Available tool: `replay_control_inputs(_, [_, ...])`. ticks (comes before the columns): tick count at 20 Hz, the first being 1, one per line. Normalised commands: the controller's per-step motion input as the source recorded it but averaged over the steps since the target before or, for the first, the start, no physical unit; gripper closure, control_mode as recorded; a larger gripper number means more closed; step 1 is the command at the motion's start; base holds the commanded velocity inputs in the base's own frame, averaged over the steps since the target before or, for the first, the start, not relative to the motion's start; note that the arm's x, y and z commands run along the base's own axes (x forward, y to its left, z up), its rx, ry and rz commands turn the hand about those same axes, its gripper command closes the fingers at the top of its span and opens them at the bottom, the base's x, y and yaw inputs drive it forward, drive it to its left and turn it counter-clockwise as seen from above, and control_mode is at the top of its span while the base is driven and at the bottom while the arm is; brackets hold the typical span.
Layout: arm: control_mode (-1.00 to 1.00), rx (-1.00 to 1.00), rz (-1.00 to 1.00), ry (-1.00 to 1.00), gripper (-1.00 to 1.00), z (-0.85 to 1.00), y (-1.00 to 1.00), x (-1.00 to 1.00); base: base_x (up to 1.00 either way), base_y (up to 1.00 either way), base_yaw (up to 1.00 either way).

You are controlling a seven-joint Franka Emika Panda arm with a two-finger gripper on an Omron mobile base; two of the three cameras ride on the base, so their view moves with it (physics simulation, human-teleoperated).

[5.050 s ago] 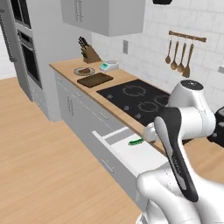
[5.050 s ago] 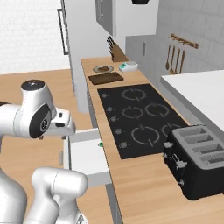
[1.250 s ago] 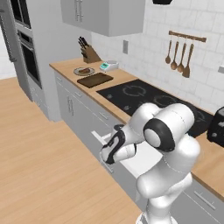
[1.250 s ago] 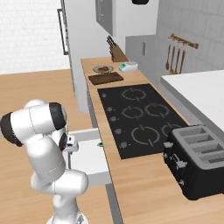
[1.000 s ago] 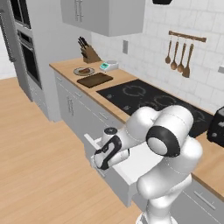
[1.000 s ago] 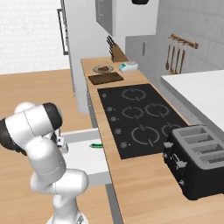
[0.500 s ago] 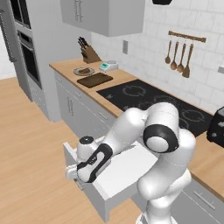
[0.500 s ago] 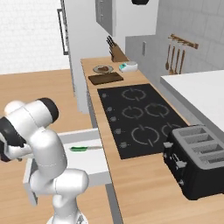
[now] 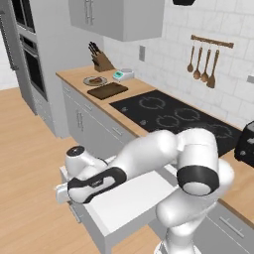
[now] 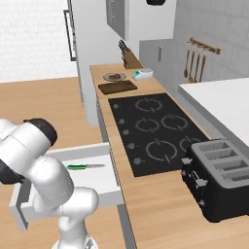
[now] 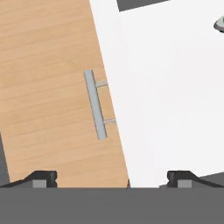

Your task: Pick up the knife from the drawer and place it on the cutting board. Then place the meat from the plate to the cutting board.

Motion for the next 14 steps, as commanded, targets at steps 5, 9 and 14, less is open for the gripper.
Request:
replay_control_inputs(5, [-1.00, 0.00, -0.07, 0.01, -1.00, 0.88, -0.43, -0.06, 0.00, 0.00, 0.00])
replay_control_inputs(9, [-1.00, 0.00, -0.20, 0.04, -1.00, 0.40, -0.62, 0.00, 0.00, 0.00, 0.00])
replay_control_inputs(14, [-1.00, 0.00, -0.29, 0.02, -1.00, 0.01, -0.64, 0.23, 0.00, 0.00, 0.00])
